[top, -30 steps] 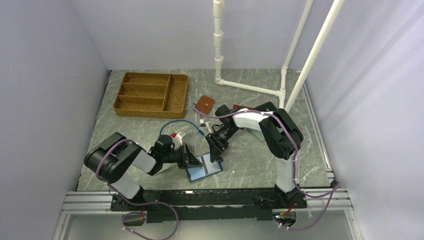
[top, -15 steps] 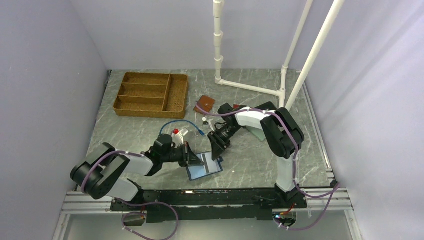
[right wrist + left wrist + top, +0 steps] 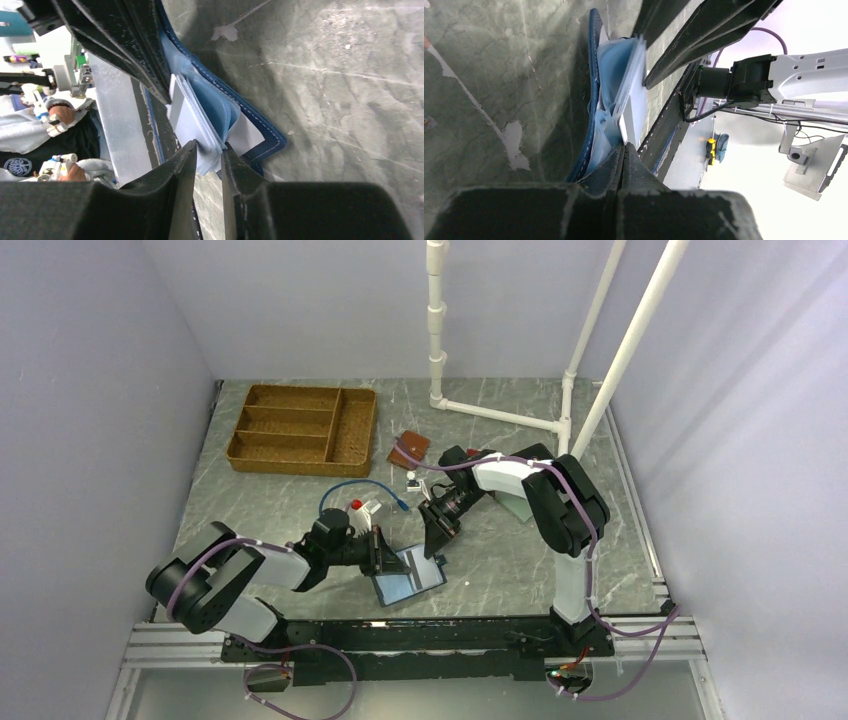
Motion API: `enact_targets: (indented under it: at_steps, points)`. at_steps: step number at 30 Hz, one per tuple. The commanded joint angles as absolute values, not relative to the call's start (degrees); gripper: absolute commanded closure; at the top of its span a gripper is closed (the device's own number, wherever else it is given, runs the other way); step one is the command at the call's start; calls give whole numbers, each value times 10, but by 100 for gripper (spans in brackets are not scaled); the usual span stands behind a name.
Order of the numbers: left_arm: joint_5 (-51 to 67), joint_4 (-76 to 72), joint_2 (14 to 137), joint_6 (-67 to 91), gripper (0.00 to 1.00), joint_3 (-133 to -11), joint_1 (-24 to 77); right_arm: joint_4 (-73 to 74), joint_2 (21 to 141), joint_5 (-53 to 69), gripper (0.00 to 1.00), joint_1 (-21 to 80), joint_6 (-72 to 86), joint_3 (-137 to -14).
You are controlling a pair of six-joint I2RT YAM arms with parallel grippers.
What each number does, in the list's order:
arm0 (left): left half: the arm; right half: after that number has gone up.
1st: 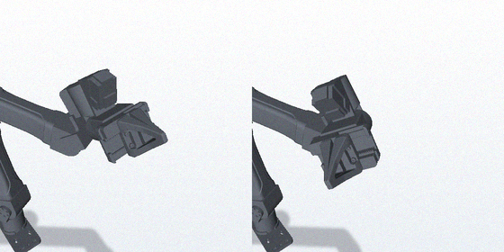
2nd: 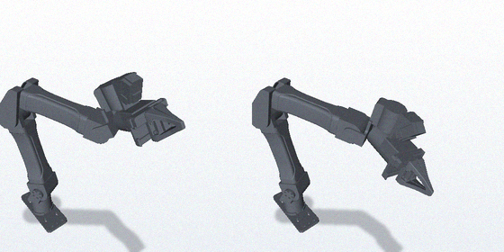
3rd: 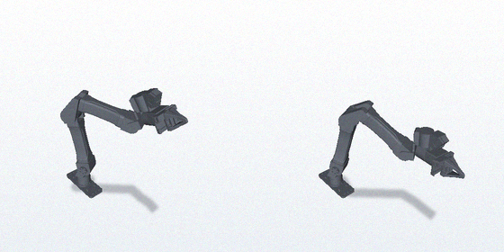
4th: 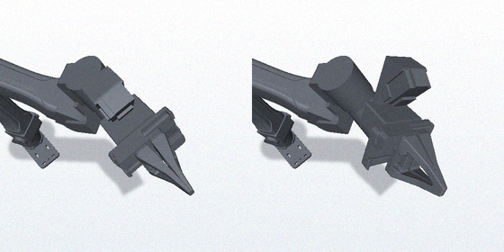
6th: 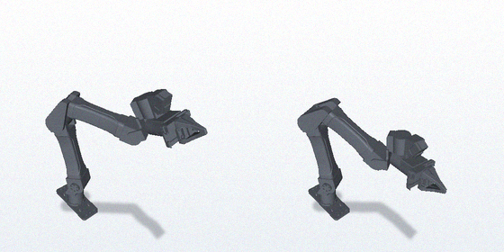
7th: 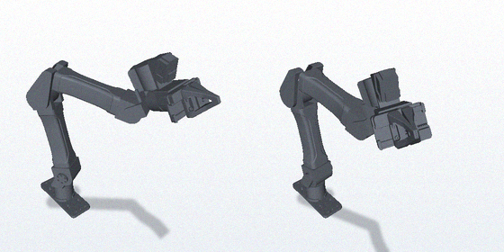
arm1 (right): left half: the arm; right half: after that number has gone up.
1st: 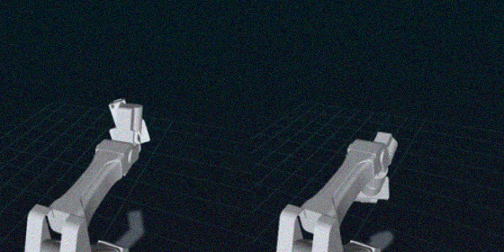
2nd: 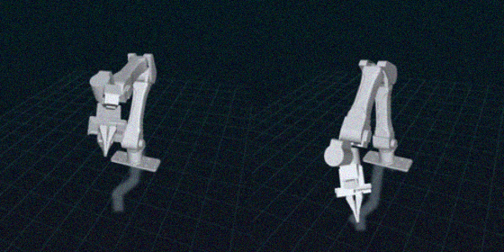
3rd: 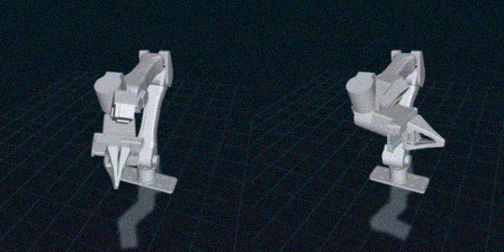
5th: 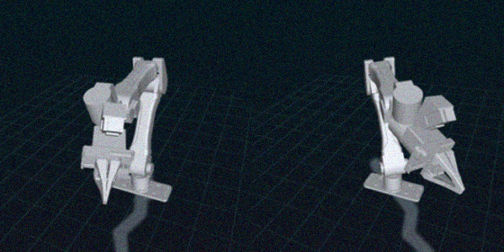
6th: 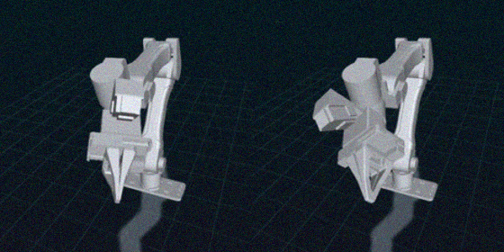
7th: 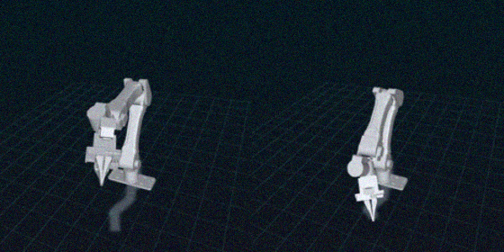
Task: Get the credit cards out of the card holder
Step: Move the credit card to the storage box.
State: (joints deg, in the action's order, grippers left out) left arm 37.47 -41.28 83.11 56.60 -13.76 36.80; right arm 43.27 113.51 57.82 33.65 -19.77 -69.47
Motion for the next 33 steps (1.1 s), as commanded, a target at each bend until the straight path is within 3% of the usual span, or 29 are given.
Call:
enact_targets:
  at_steps: [1, 4, 7, 18, 24, 29, 33]
  points:
    - [358, -469, 837, 572, 100, -156, 368, 456, 1126, 653, 78, 343, -217, -711]
    - [363, -487, 847, 586, 99, -155, 368, 461, 1127, 666, 93, 342, -224, -713]
    - [366, -529, 859, 605, 95, -147, 368, 468, 1126, 677, 100, 341, -233, -715]
    - [369, -645, 925, 659, 77, -132, 368, 469, 1130, 724, 100, 328, -235, -711]
    - [366, -692, 967, 678, 72, -134, 368, 470, 1129, 743, 100, 322, -236, -710]
    - [362, -730, 986, 690, 80, -136, 368, 460, 1134, 741, 100, 322, -226, -706]
    - [360, -749, 991, 696, 100, -140, 368, 447, 1137, 722, 100, 322, -212, -702]
